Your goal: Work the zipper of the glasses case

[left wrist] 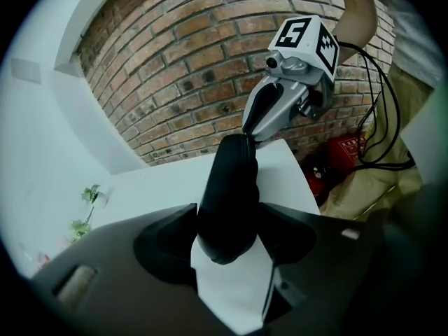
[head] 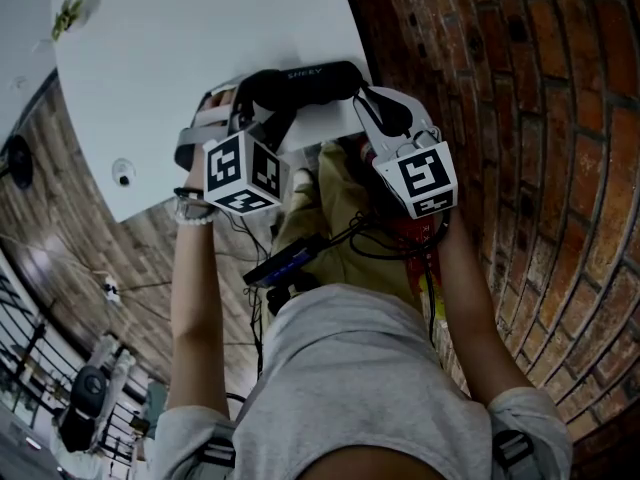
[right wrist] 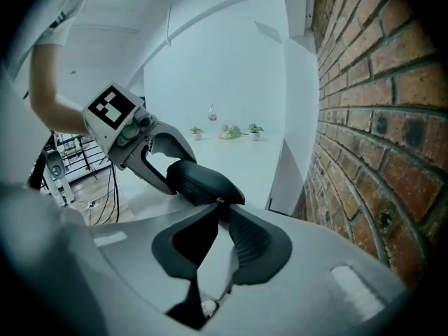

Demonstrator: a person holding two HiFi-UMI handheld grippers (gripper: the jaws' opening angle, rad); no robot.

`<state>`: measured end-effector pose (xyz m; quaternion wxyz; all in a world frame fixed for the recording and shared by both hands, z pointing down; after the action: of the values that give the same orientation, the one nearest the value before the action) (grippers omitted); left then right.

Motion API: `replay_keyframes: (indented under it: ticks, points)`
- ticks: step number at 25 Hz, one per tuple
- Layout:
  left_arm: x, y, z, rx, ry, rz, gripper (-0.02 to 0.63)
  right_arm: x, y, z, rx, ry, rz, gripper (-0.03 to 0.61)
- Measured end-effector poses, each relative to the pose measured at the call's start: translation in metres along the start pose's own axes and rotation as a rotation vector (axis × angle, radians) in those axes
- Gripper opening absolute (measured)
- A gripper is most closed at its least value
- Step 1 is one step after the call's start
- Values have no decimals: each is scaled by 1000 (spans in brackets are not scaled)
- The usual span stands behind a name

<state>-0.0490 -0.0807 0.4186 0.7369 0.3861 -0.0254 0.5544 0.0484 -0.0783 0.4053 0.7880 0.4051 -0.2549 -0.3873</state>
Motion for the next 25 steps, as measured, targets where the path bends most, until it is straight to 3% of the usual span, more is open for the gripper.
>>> replay_keyframes:
  ticks: [6, 13, 17, 25]
  points:
    - [2, 0, -1, -1, 0, 5, 281, 0, 4, 1, -9, -51, 6, 52]
    - [0, -1, -1, -6, 2, 8, 281, 4, 5, 2, 56, -173, 152, 57]
    - [0, 0, -2, -10, -3, 10, 279, 4, 3, 3, 77, -221, 185, 50]
    - [-1, 2, -3, -16, -6, 8, 281, 1, 2, 4, 55, -228, 116, 29]
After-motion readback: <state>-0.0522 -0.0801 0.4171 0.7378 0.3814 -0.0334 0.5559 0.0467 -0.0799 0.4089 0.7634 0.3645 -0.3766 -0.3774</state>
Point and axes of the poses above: the fingertips, and each gripper's own axes: z forward along the fingers, x to its right, y out of its underside, the point moved 1 cm from there along -z, backward along the fingers, and after that the axes turned 8 degrees about -y, right-handed, at the moved point
